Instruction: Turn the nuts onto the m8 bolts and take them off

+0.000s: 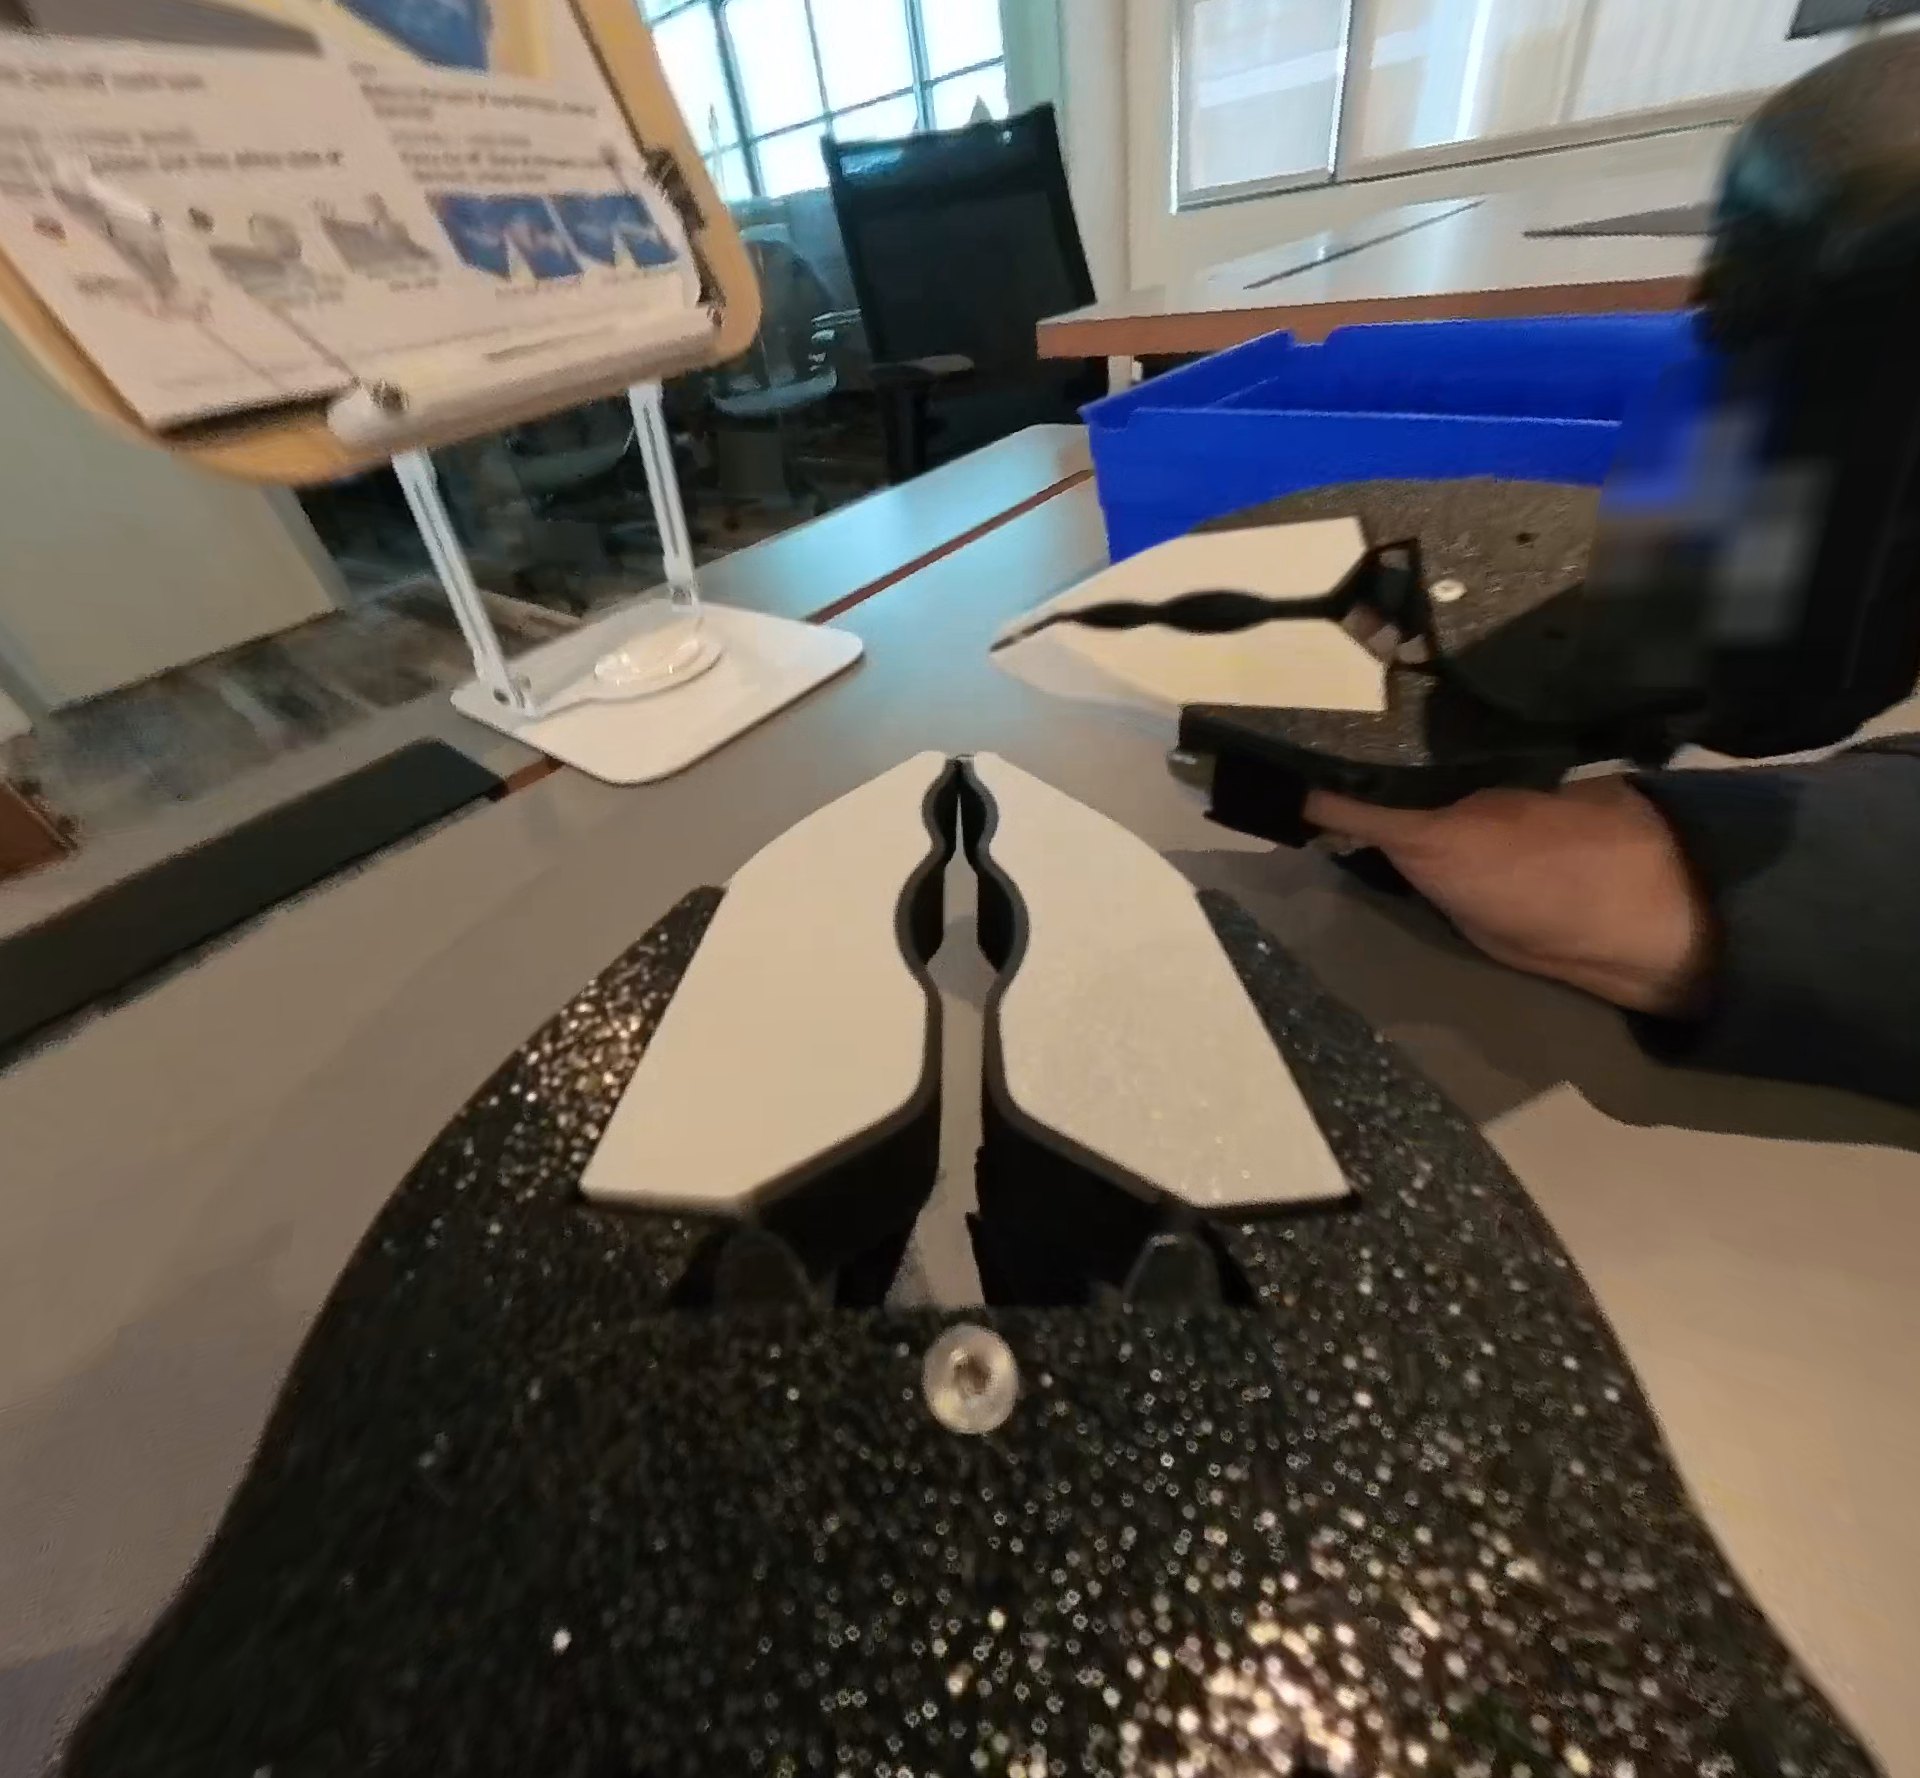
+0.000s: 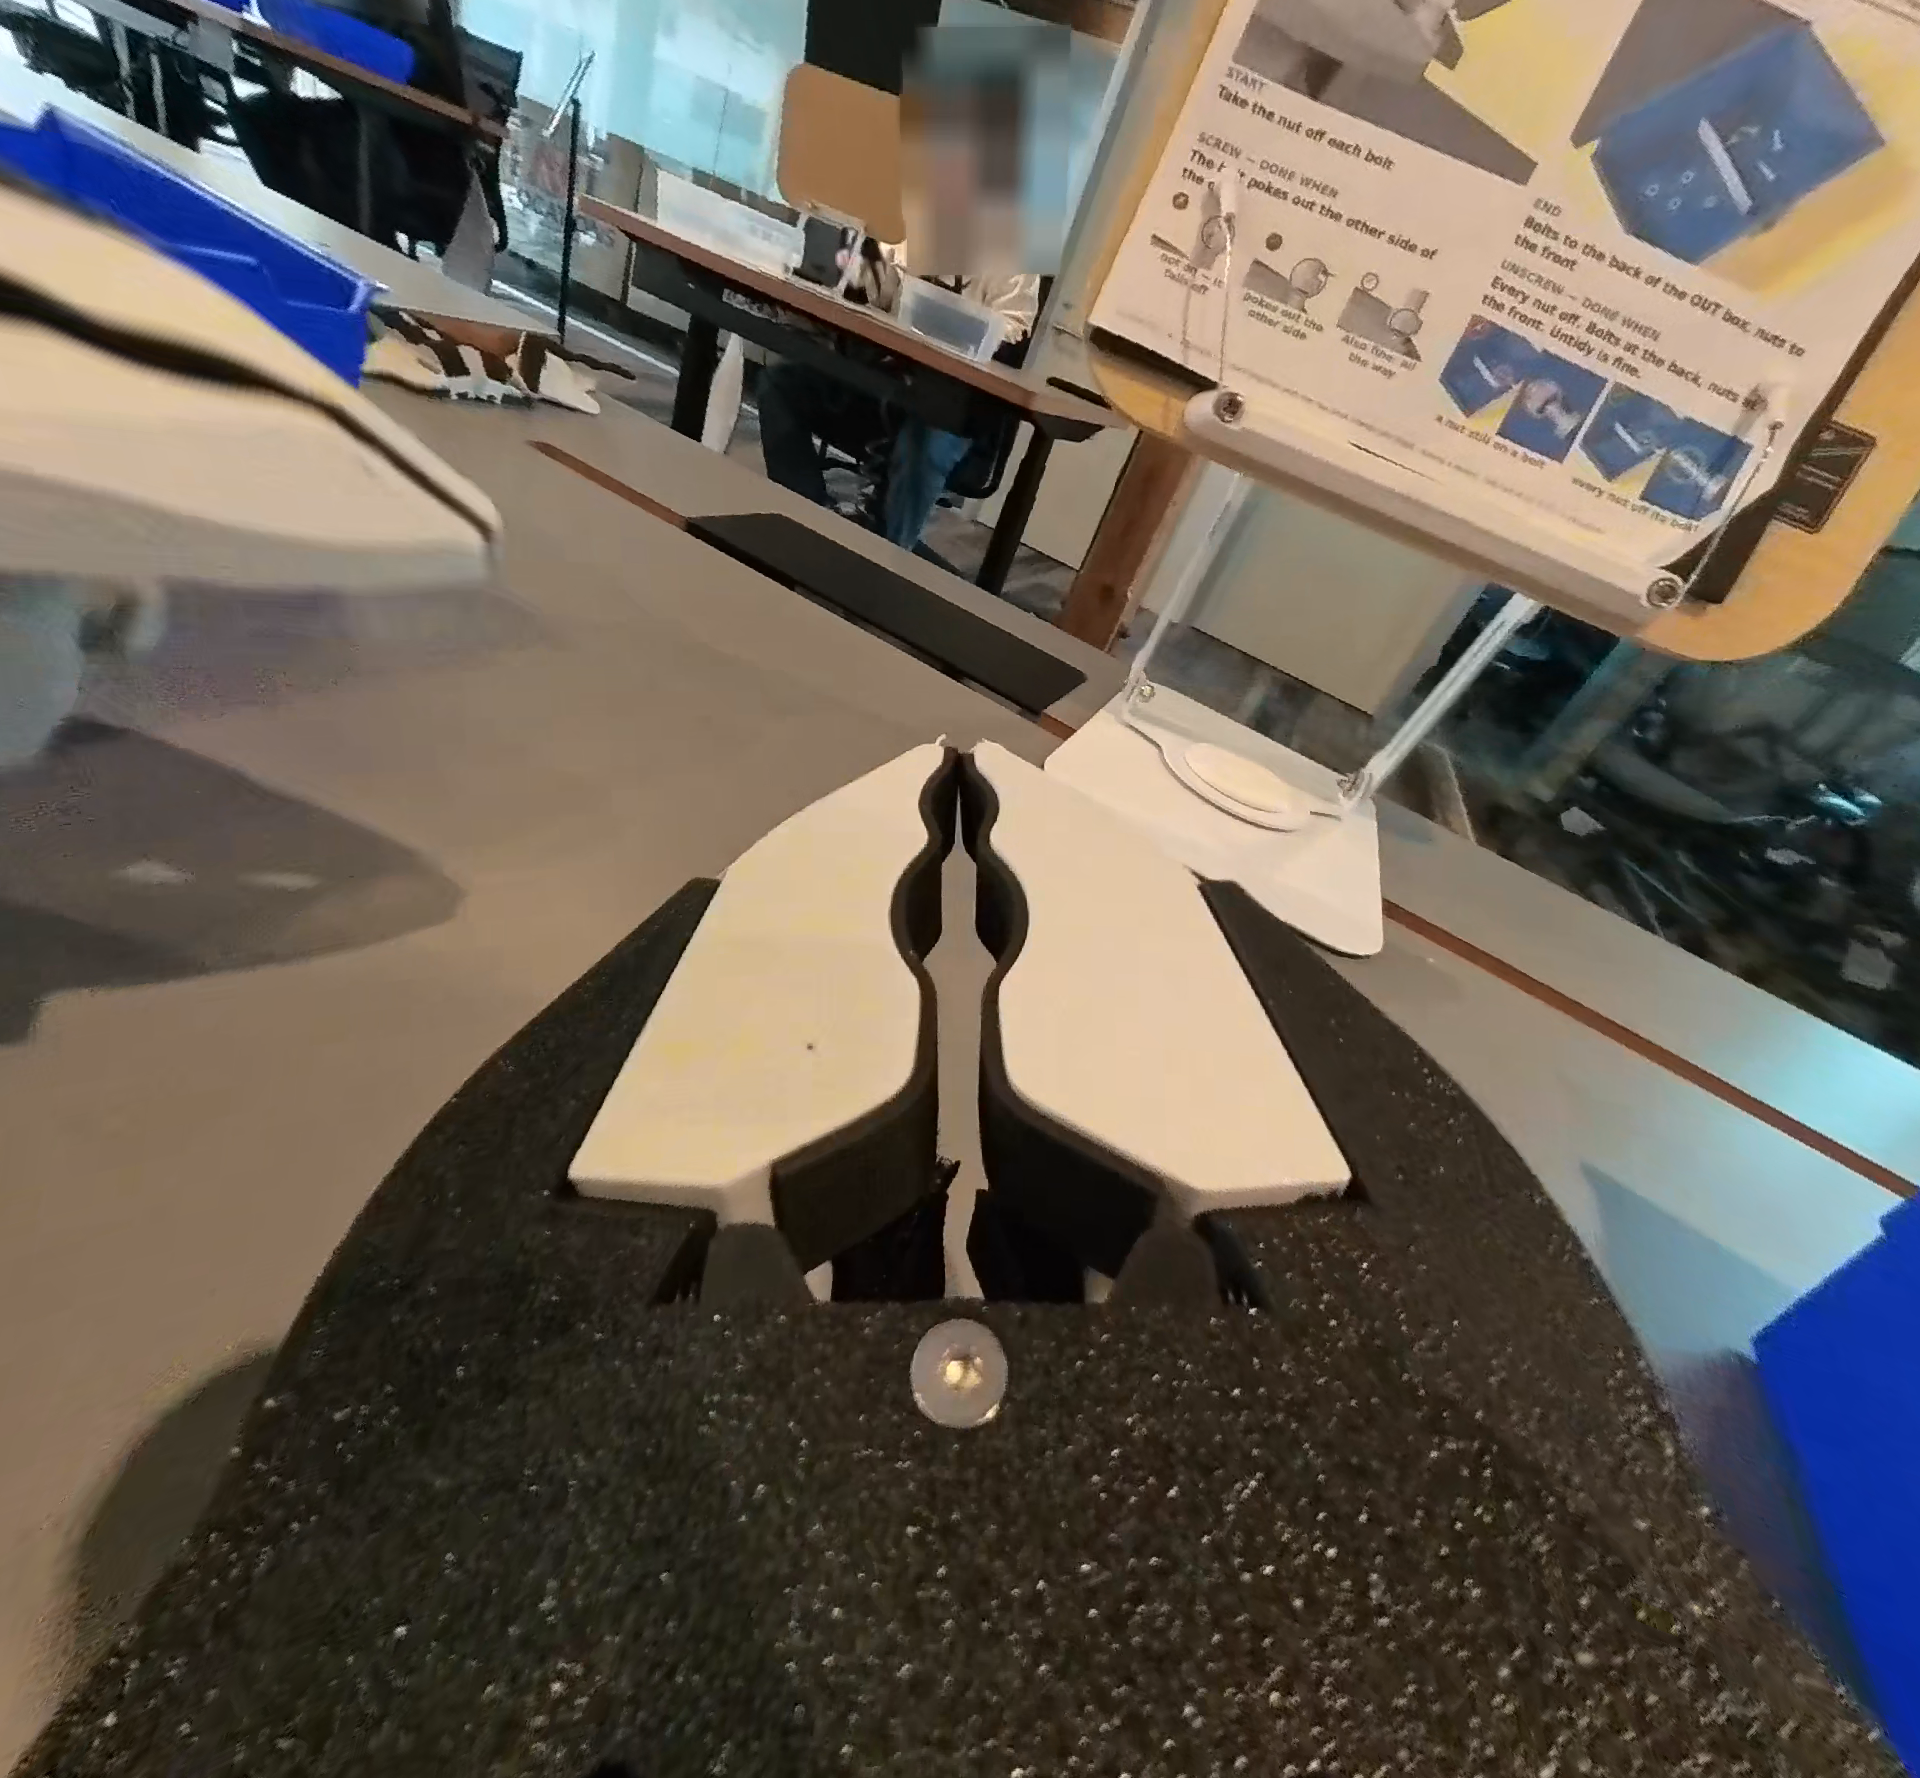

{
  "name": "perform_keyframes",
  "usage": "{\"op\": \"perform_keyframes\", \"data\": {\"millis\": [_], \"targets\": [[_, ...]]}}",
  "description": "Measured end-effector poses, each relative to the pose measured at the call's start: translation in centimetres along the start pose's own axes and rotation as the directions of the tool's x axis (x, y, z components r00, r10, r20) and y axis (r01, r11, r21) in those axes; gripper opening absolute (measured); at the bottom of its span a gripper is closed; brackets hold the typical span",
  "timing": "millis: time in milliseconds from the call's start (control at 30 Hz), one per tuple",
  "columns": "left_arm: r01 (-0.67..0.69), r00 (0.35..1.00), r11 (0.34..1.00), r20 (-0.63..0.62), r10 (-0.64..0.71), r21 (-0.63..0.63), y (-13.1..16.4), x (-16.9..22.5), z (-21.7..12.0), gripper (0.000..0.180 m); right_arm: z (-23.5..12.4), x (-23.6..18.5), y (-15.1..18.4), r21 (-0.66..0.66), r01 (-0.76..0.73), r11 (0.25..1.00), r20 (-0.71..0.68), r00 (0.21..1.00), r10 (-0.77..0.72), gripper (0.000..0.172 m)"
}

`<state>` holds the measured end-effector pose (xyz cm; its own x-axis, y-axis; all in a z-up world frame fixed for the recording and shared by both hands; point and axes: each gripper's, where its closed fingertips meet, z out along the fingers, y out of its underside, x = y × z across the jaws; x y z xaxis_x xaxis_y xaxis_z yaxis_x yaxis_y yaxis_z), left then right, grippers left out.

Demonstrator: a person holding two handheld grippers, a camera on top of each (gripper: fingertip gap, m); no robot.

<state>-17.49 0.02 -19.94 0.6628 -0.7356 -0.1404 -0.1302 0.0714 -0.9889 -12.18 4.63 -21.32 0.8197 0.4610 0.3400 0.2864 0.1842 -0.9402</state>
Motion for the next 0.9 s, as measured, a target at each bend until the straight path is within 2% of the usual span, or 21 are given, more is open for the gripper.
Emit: {"op": "perform_keyframes", "data": {"millis": [133,200,300,400,500,567,733,800,900], "targets": [[-0.117,0.990,0.993,0.074,0.116,0.009,-4.2,-0.4,-3.0,0.000,-0.1,0.1,-0.1,0.012,-0.005,1.000,0.000,1.000,0.005,0.000],[-0.147,0.981,0.989,0.128,0.149,-0.029,-6.2,-1.2,-5.4,0.000,0.0,0.2,0.0,0.010,0.001,1.000,-0.013,1.000,-0.001,0.000],[-0.212,0.950,0.968,0.202,0.236,-0.135,-8.5,-3.7,-9.3,0.000,0.1,0.0,-0.2,0.018,0.000,1.000,-0.003,1.000,0.000,0.000],[-0.251,0.916,0.918,0.231,0.328,-0.307,-8.7,-7.8,-12.9,0.000,0.1,-0.3,-0.3,0.025,0.004,1.000,0.017,1.000,-0.005,0.000],[-0.323,0.835,0.772,0.218,0.504,-0.548,-6.3,-13.5,-16.1,0.000,0.1,-0.7,-0.3,0.030,0.008,1.000,0.039,0.999,-0.009,0.001],[-0.344,0.830,0.666,0.118,0.545,-0.662,-3.4,-16.0,-17.3,0.000,0.0,-0.9,-0.4,0.032,0.011,0.999,0.051,0.999,-0.012,0.001],[-0.272,0.920,0.476,-0.082,0.383,-0.837,4.9,-19.7,-19.2,0.003,0.1,-1.2,-0.4,0.029,0.017,0.999,0.069,0.997,-0.019,0.002],[-0.240,0.949,0.436,-0.115,0.294,-0.867,7.1,-20.6,-19.6,0.007,0.1,-1.3,-0.3,0.027,0.021,0.999,0.075,0.997,-0.023,0.002],[-0.241,0.966,0.419,-0.175,0.189,-0.875,9.2,-21.3,-19.6,0.016,0.1,-1.4,-0.3,0.025,0.025,0.999,0.085,0.996,-0.027,0.002]]}}
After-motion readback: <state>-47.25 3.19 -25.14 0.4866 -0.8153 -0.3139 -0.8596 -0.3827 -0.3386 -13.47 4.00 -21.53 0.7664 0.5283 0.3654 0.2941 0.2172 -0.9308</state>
